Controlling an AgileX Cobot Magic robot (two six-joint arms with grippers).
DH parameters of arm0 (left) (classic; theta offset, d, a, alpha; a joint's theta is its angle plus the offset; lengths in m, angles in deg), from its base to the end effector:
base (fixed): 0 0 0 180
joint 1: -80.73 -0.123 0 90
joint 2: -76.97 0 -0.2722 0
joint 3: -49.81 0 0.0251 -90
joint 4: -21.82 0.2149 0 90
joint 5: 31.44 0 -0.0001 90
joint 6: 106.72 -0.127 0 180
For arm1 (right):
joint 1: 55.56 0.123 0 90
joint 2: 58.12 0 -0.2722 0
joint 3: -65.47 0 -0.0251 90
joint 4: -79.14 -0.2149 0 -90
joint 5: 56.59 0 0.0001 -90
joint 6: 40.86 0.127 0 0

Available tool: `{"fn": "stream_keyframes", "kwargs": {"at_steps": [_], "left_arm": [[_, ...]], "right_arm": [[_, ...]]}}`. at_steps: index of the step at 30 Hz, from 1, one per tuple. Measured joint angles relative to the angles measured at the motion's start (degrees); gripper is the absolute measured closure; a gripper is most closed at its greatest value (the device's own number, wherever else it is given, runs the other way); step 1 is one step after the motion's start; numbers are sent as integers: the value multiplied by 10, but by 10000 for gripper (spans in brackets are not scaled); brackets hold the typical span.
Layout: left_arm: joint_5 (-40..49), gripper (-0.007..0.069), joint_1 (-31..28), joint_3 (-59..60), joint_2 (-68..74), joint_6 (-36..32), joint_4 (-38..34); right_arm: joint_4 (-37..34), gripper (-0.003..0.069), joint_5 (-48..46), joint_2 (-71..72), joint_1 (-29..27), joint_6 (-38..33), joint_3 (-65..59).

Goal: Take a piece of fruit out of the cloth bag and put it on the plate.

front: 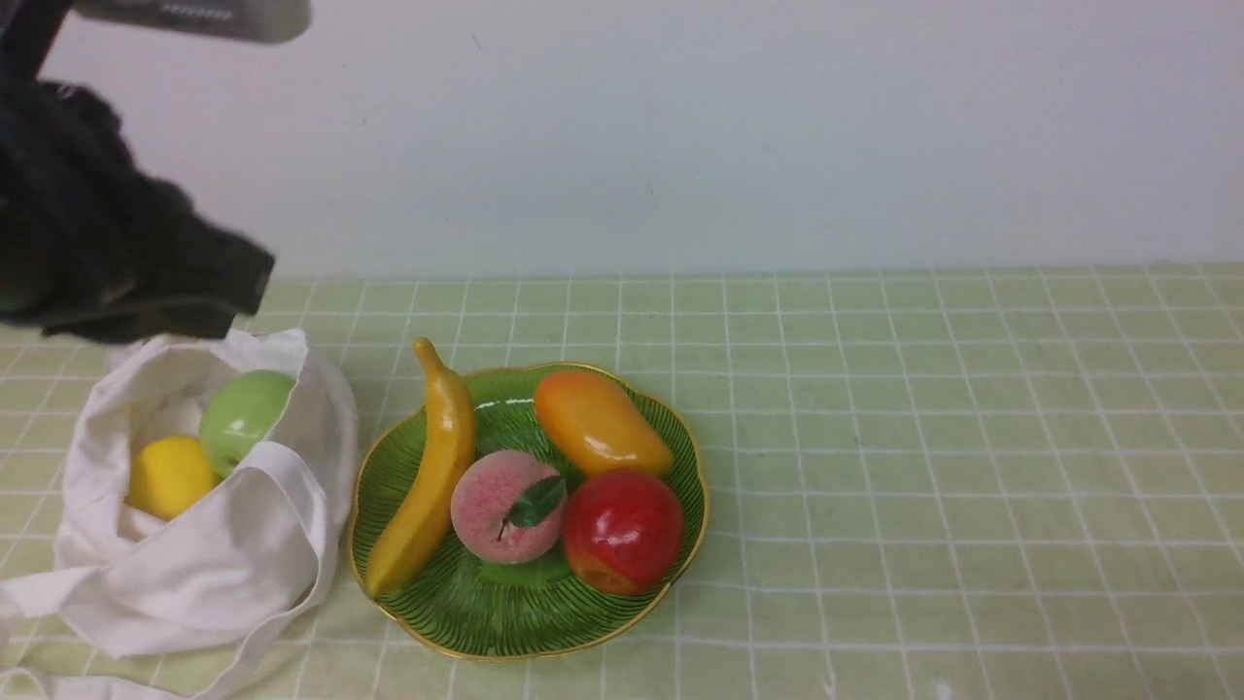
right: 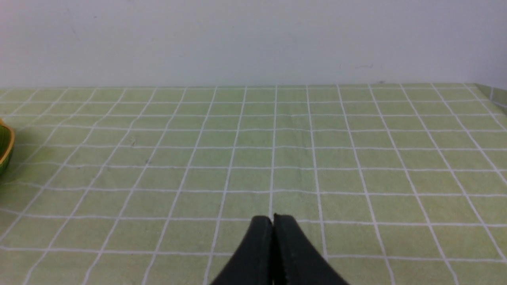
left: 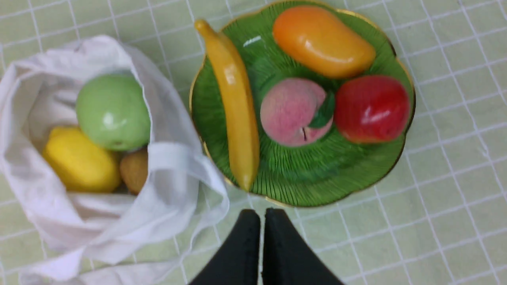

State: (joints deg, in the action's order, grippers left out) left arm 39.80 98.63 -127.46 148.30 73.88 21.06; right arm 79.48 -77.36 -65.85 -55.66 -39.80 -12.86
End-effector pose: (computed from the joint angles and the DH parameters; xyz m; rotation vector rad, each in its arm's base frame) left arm 0.1754 -0.0583 0.3596 0.3819 2.5133 -0.1451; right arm 0.0645 -0.0004 0.1626 0.0152 1.8645 0.0058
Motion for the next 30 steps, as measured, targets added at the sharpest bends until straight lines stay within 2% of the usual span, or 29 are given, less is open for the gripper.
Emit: {"fn": "stream_keyframes", "kwargs": {"at_steps": [3, 6, 9, 14, 20, 26, 30], "left_arm": [[-16, 632, 0, 93, -106, -15, -10], [-87, 632, 0, 201, -216, -22, -36], [-243, 632, 0, 360, -393, -22, -58], [-388, 632, 0, 508, -555, -1, -59], [-428, 632, 0, 553, -585, 47, -59], [-431, 632, 0, 559, -585, 47, -59], [-431, 632, 0, 559, -585, 22, -58]], "right_arm": [[0, 673, 0, 0, 0, 0, 0], [0, 673, 0, 0, 0, 0, 0], [0, 673, 0, 0, 0, 0, 0], [0, 673, 0, 0, 0, 0, 0], [0, 673, 0, 0, 0, 0, 0], [0, 673, 0, 0, 0, 0, 0], [0, 673, 0, 0, 0, 0, 0]]}}
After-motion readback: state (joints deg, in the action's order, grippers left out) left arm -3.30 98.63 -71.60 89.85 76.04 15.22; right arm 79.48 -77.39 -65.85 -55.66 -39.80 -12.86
